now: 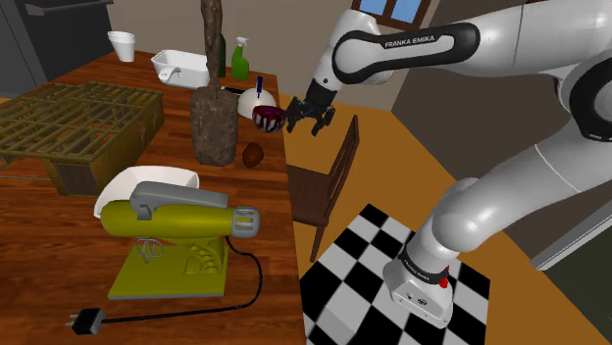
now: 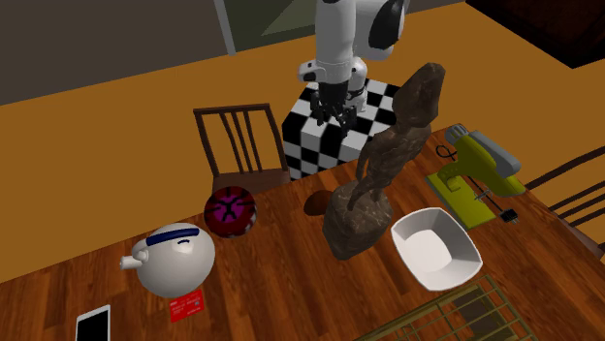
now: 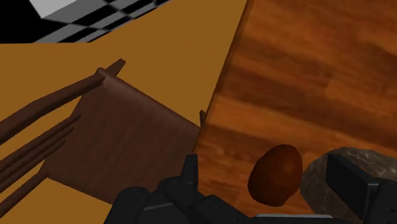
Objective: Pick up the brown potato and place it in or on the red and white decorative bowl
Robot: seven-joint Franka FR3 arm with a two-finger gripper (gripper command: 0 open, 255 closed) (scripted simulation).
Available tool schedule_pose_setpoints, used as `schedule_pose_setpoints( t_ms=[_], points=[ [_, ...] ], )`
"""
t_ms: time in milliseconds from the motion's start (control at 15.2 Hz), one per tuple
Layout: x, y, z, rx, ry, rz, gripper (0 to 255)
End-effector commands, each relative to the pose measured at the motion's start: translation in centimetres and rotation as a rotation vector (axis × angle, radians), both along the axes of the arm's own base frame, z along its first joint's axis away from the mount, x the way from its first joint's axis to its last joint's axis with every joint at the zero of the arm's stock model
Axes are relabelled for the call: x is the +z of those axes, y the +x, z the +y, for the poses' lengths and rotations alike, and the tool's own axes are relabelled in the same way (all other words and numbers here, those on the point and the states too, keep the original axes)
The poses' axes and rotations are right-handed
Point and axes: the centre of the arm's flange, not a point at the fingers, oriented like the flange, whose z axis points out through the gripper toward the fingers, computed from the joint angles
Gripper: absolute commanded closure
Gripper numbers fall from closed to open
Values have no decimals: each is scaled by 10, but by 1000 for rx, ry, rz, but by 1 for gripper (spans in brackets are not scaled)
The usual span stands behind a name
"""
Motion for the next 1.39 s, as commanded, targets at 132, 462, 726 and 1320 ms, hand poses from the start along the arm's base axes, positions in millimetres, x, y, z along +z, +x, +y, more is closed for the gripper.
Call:
schedule_pose_setpoints(
  t_ms=[132,462,726,1320],
  points=[
    [-32,38,5,-101,38,-9,0],
    [-73,86,8,-224,85,-18,0],
    [-105,125,7,-323,122,-25,0],
    [-151,153,11,-373,141,-28,0]
  ],
)
